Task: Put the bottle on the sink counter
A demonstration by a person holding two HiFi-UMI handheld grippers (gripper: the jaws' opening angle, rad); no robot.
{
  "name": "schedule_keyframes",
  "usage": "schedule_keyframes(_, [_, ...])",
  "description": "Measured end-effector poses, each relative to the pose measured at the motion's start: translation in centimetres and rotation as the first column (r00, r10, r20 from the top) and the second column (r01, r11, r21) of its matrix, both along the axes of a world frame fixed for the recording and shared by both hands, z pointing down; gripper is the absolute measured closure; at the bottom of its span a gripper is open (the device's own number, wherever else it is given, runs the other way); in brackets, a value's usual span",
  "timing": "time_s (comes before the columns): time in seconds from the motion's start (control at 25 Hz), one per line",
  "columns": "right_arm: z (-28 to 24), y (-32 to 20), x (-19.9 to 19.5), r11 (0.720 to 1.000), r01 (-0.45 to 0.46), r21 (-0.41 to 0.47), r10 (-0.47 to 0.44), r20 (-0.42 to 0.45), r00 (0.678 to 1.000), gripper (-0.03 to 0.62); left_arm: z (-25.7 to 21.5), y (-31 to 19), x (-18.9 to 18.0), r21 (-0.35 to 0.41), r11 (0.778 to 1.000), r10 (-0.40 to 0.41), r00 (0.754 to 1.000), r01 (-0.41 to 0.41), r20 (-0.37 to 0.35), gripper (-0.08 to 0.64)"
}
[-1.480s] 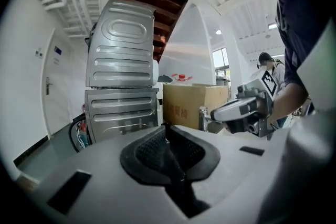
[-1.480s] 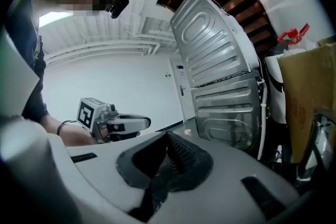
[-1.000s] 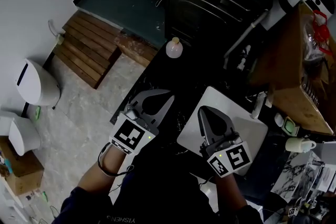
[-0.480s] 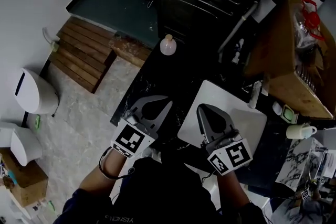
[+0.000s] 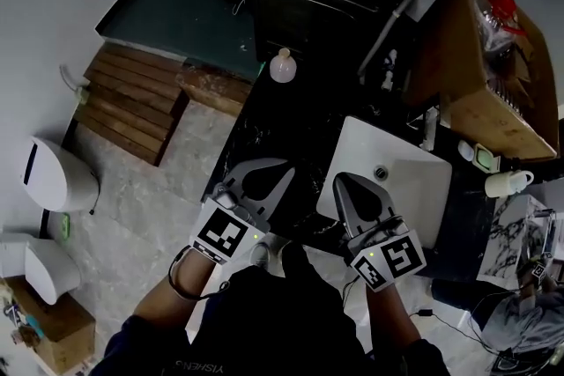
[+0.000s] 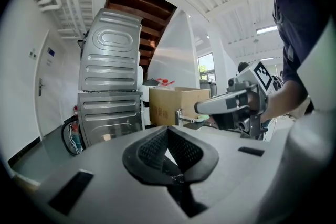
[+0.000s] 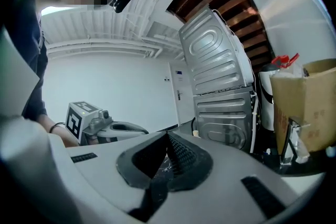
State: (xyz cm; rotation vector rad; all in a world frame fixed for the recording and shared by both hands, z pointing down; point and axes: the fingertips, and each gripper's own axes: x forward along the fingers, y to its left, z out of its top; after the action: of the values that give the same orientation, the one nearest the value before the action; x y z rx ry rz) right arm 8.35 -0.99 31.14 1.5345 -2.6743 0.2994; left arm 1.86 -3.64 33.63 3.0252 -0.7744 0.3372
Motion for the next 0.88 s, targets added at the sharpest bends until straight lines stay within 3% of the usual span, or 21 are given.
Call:
schedule_keyframes(0.6, [-1.9, 8.0, -5.7, 0.994, -0.105, 0.029, 0.106, -0.035, 0.994, 0.568, -1.5, 7.5, -5.0, 0.006, 0.996, 0.095, 0.994, -0.095, -0.046, 0.554])
schedule_keyframes(0.88, [-2.6, 11.1, -6.4, 0.991, -0.125, 0.036, 0.127, -0.04, 0.991, 0.568, -2.0, 10.0, -5.5, 0.01, 0.994, 0.112, 0.992, -0.112, -0.061, 0.554])
